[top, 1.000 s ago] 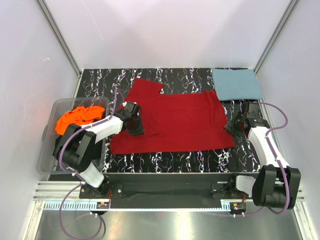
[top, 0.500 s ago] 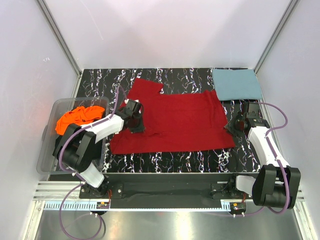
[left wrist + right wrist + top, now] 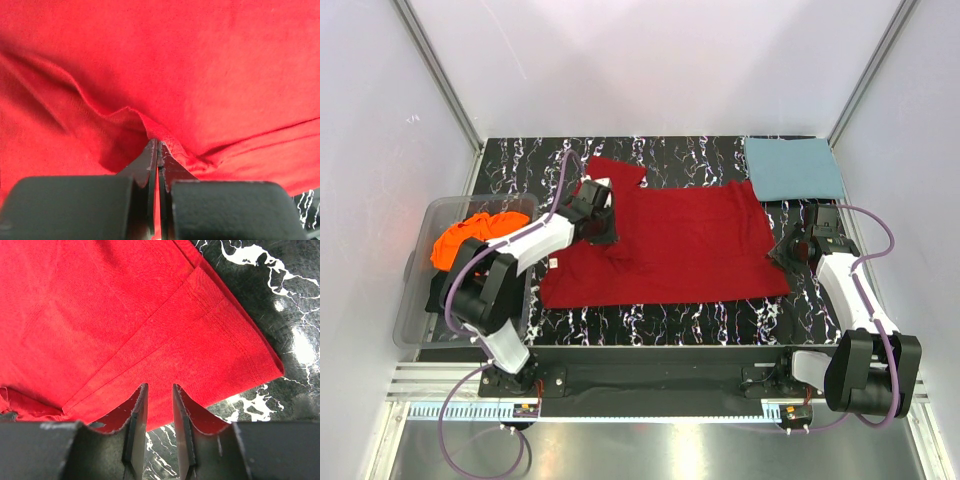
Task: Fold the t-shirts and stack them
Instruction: Fold the tshirt
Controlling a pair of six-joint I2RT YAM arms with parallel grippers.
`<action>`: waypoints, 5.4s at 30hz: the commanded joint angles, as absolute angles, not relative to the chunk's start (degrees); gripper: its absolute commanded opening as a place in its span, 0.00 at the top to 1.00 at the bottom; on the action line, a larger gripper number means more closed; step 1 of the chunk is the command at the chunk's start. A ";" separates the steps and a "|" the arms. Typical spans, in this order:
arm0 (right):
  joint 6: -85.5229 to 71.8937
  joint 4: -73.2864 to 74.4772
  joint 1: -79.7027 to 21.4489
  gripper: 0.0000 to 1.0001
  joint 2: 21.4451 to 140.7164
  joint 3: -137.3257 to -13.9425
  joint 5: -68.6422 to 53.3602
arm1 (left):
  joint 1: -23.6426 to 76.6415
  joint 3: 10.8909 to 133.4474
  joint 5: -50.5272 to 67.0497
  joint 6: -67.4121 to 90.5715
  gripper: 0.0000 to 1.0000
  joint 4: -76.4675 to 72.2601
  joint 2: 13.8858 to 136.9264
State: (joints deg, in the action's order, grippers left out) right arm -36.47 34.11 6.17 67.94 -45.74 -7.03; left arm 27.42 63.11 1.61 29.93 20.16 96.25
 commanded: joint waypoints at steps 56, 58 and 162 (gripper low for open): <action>-44.82 35.42 13.97 0.67 82.01 -41.75 -3.08 | 33.05 42.62 -19.78 36.56 0.63 40.51 75.39; -44.91 35.68 13.97 0.67 80.87 -41.23 -2.73 | 33.40 43.41 -20.30 37.00 0.64 40.78 77.33; -53.88 46.40 13.27 1.00 74.36 -39.99 8.79 | 34.37 50.36 -25.93 60.82 1.00 55.02 84.21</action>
State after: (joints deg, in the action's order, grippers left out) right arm -53.71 43.57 12.91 77.03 -39.68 4.69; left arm 34.24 50.46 -25.52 60.97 54.57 88.53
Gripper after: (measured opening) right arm 0.011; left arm 0.009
